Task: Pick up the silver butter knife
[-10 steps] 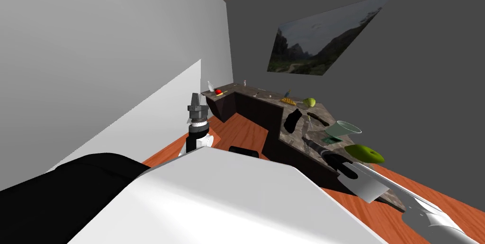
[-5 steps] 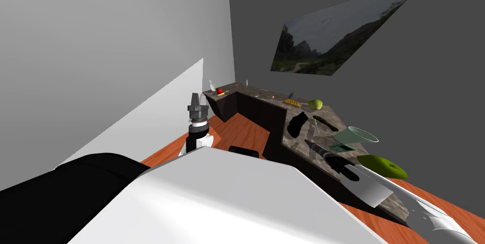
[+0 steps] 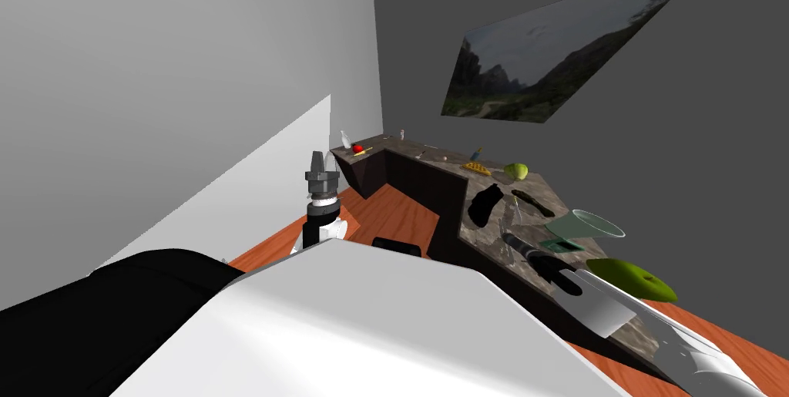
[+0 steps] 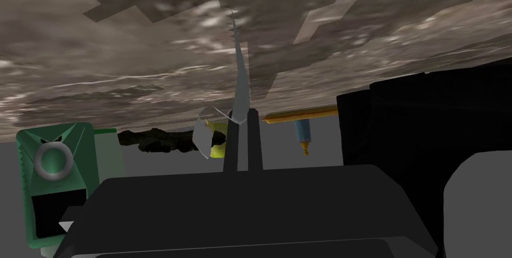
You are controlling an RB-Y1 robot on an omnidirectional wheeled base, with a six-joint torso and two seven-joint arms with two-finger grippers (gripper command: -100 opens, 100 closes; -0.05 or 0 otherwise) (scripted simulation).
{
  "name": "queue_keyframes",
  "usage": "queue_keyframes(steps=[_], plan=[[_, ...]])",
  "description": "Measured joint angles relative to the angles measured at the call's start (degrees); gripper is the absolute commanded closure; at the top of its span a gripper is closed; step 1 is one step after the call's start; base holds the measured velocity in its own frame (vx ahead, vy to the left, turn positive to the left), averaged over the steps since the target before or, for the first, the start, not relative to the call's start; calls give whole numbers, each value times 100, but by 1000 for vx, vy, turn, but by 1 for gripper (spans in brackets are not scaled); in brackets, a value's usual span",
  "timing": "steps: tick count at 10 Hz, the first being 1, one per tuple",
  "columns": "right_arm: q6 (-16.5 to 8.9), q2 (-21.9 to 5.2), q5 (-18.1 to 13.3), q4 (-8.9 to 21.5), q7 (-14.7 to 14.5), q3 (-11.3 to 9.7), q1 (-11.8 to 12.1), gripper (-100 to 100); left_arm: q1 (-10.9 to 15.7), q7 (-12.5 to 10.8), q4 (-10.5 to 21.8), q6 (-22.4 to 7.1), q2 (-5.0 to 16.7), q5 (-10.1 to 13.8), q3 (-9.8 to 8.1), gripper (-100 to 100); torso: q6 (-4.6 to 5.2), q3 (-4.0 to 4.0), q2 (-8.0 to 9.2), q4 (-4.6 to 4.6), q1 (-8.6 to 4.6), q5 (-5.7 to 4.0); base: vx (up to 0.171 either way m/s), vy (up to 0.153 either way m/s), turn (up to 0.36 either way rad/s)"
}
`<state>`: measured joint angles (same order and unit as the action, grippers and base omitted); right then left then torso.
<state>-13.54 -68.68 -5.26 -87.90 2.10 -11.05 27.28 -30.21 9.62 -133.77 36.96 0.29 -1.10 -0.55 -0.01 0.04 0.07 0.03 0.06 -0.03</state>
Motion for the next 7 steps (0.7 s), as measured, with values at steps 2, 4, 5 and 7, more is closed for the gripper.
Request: queue_keyframes(steps=[2, 4, 5, 7], plan=[[-10, -5, -5, 4, -8, -1, 2, 100, 0, 0, 0, 0, 0, 0, 0, 0, 1, 4, 5, 3, -8, -6, 0, 0, 0], [-9, -5, -5, 3, -9, -1, 2, 100, 0, 0, 0, 0, 0, 0, 0, 0, 1, 4, 6, 3, -10, -7, -15, 10, -46], [-36, -86, 15, -131, 22, 22, 56, 100, 0, 0, 0, 0, 0, 0, 0, 0, 7, 10, 17, 5, -1, -4, -56, 34, -117], [-63, -206, 60, -254, 74, 27, 99, 0, 1, 0, 0, 0, 0, 0, 0, 0, 6, 14, 22, 6, 0, -4, -16, 9, -12]])
